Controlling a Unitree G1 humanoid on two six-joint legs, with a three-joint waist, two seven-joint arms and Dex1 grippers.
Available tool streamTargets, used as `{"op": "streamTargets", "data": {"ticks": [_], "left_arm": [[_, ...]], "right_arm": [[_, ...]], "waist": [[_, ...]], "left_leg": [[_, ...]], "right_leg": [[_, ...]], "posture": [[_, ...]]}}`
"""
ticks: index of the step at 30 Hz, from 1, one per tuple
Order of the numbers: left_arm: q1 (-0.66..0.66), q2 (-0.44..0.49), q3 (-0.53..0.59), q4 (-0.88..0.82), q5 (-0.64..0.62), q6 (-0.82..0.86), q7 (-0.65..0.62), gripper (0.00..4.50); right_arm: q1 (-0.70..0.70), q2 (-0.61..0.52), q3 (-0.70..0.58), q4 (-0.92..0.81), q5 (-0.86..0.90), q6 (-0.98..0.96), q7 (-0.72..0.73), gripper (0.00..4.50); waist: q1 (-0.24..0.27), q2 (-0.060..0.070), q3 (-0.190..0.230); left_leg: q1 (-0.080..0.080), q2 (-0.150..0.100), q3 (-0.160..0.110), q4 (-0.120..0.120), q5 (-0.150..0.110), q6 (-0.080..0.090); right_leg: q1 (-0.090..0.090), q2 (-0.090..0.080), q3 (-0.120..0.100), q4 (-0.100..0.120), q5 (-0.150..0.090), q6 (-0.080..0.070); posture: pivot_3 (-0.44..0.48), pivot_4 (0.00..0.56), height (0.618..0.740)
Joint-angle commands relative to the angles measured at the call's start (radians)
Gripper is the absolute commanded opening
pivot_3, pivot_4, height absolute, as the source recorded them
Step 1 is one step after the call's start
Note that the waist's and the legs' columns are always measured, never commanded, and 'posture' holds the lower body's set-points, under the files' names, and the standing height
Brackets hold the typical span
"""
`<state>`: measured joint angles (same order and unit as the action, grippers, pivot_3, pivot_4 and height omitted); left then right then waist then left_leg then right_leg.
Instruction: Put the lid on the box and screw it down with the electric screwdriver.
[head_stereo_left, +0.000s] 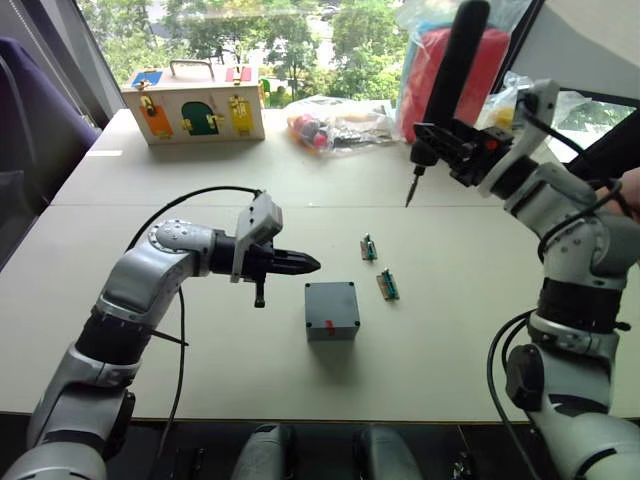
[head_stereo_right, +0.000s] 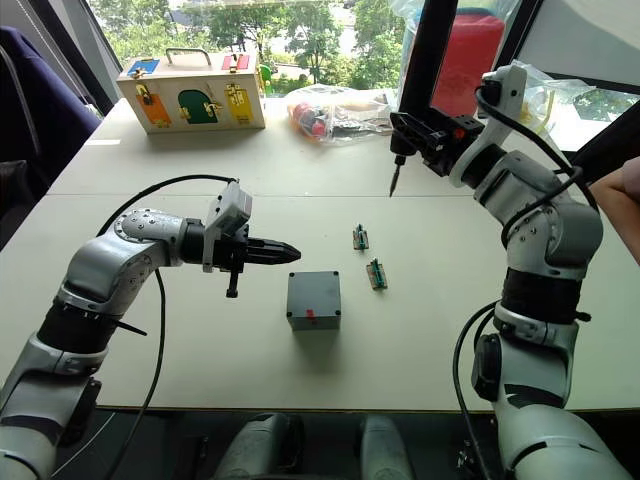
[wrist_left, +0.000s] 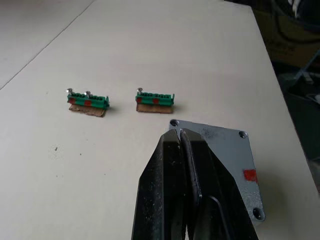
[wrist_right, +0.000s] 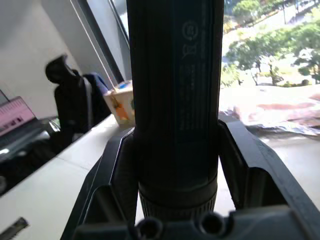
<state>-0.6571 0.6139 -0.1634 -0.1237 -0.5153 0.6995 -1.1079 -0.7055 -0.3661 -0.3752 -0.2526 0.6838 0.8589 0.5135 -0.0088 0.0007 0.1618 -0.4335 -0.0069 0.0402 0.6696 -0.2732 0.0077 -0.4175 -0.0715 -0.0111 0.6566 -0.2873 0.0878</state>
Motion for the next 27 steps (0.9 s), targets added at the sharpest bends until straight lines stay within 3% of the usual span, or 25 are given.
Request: {"op": "streamTargets", "data": {"ticks": [1,5,11,15,27], "left_arm": [[0.021,0.002,0.009,-0.076,-0.015,0.043,0.036,0.00],[0.058,0.017,-0.041,-0.115,0.026,0.034,0.047,0.00],[0.101,-0.035,-0.066,-0.090,0.081,0.013,0.126,0.00],[0.138,-0.040,-0.107,-0.070,0.145,-0.031,0.139,0.00],[0.153,-0.039,-0.121,-0.068,0.176,-0.056,0.128,0.00]], "right_arm": [[0.085,0.059,0.029,-0.179,0.041,-0.052,-0.067,1.86],[0.183,0.129,0.118,-0.258,0.020,-0.104,-0.120,1.86],[0.284,0.118,0.248,-0.275,-0.055,-0.178,-0.100,1.86],[0.297,0.097,0.271,-0.253,-0.070,-0.201,-0.086,1.86],[0.348,0.068,0.304,-0.251,-0.083,-0.212,-0.081,1.86]], "waist": [[-0.004,0.000,0.000],[-0.006,0.000,0.000],[-0.002,0.000,0.000],[-0.003,0.000,0.000],[-0.003,0.000,0.000]], "left_leg": [[0.000,-0.001,0.000,0.001,0.000,0.003],[0.013,-0.002,0.002,-0.001,-0.001,0.010],[0.013,-0.002,0.002,-0.002,0.000,0.009],[0.012,-0.003,0.003,-0.001,-0.001,0.010],[0.013,-0.002,0.002,-0.001,0.000,0.010]], "right_leg": [[0.000,0.000,0.001,0.000,0.001,0.002],[0.010,-0.001,0.003,0.000,0.002,0.003],[0.009,0.000,0.004,0.000,0.002,0.002],[0.009,0.000,0.004,-0.001,0.002,0.003],[0.009,0.000,0.004,-0.001,0.002,0.003]], "posture": [[0.000,0.150,0.740],[0.000,0.150,0.740],[0.000,0.150,0.740],[0.000,0.150,0.740],[0.000,0.150,0.740]]}}
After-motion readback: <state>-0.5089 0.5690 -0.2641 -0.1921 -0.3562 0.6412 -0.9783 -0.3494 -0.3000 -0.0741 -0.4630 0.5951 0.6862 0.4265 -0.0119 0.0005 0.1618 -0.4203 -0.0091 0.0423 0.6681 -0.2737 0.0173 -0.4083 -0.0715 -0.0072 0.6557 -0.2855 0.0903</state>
